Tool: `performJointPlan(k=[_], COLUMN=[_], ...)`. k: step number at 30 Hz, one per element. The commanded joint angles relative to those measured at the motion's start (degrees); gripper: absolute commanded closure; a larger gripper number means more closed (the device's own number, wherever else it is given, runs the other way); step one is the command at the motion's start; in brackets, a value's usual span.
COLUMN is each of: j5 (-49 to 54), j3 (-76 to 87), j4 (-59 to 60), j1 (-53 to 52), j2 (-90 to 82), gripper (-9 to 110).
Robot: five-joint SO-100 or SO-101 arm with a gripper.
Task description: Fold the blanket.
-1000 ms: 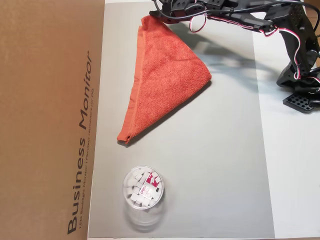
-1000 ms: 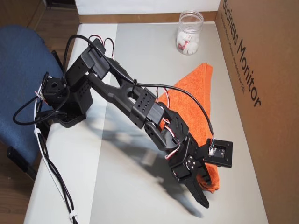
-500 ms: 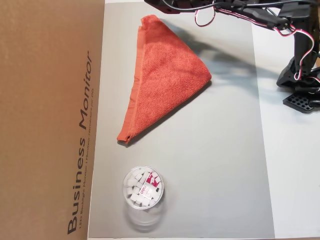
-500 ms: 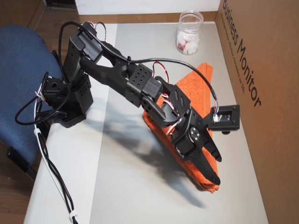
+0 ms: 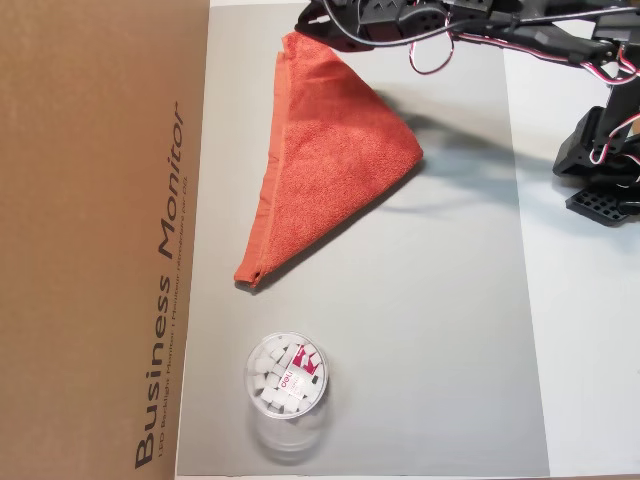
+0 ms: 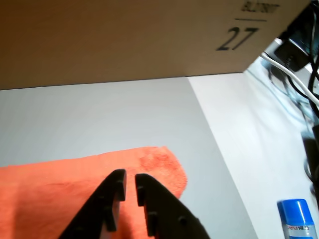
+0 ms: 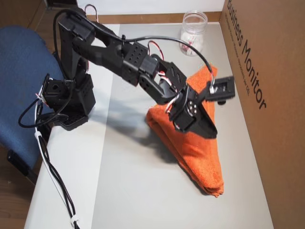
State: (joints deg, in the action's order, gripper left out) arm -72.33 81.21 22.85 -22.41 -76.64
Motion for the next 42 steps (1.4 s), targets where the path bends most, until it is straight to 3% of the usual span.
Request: performJointPlan(k=[1, 27, 42], j5=[-0.3, -0.3, -5.0], j3=[2.2, 42.8, 45.1], j4=[-0.3, 0.1, 33.8], j1=[1.7, 15.0, 18.5], j2=[-7.6, -49.4, -65.2], gripper=[102, 102, 102])
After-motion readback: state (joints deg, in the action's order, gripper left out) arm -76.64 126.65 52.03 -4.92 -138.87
